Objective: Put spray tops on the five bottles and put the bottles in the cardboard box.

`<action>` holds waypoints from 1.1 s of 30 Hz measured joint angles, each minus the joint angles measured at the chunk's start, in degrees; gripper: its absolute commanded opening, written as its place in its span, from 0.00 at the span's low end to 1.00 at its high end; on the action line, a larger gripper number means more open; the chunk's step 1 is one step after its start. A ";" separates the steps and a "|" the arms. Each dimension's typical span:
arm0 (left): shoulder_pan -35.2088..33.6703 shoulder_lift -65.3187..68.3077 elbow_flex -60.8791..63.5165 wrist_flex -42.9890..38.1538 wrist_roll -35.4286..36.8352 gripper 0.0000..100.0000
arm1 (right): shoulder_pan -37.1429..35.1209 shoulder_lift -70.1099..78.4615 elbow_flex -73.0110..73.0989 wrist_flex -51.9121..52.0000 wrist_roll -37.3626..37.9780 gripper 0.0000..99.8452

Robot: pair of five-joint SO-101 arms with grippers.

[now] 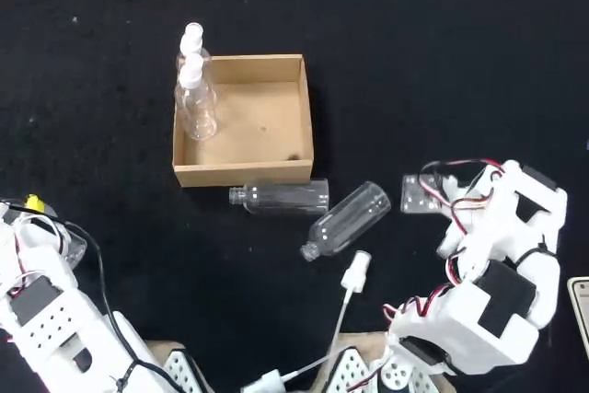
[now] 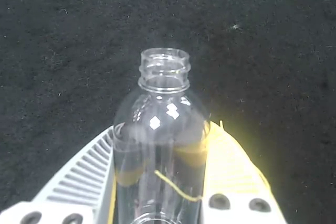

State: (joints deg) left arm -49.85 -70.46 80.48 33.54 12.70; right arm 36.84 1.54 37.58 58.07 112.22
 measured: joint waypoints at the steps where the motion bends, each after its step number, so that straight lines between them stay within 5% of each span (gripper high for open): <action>1: 0.00 0.00 0.00 0.00 0.00 0.03 | -0.18 0.00 0.00 -0.26 -3.52 0.08; 14: 0.00 0.00 0.00 0.00 0.00 0.03 | 1.93 -0.09 -0.62 0.09 -65.05 0.07; 20: 0.00 0.00 0.00 0.00 0.00 0.03 | 1.76 -0.09 -0.97 2.11 -65.67 0.28; 26: 0.00 0.00 0.00 0.00 0.00 0.03 | 1.85 -0.09 -7.03 8.88 -57.14 0.29; 33: 0.00 0.00 0.00 0.00 0.00 0.03 | 1.85 0.00 -20.22 17.32 -75.69 0.29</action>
State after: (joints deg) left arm -49.85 -70.46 80.48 33.54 12.70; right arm 38.68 1.54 17.36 75.38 36.53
